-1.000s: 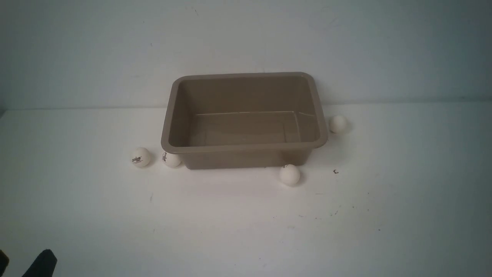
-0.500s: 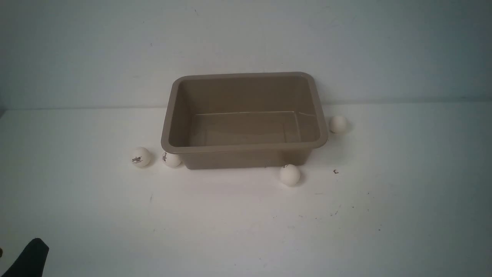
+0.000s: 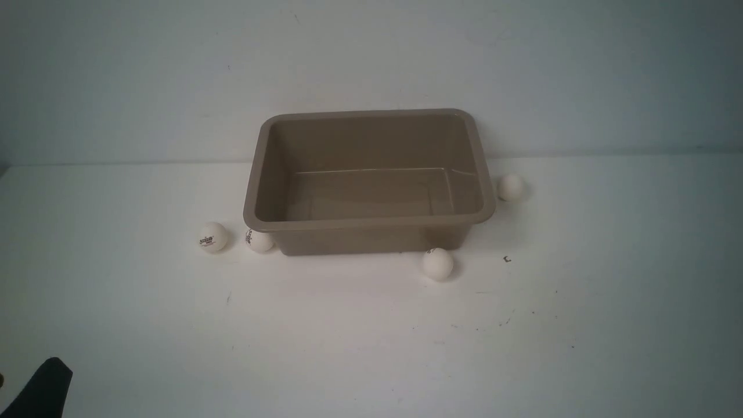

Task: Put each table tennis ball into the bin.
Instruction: Use the right arm to clamp the table tennis ball closest to it

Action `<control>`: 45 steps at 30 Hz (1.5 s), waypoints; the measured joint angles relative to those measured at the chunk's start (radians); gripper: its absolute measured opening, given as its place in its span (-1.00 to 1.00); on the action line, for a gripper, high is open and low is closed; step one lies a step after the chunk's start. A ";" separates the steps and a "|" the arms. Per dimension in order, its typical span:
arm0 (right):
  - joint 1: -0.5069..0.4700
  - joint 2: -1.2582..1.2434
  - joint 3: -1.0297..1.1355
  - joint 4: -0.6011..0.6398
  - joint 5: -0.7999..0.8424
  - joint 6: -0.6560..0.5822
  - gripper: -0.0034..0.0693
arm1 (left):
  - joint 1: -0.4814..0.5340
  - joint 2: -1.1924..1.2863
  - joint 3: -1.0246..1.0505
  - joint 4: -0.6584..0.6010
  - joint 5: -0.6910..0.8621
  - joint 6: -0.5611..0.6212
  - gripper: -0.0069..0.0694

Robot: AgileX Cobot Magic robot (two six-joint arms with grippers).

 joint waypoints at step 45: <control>0.000 0.332 0.000 0.238 0.058 -0.433 0.71 | 0.000 0.410 -0.529 0.091 0.379 0.164 0.49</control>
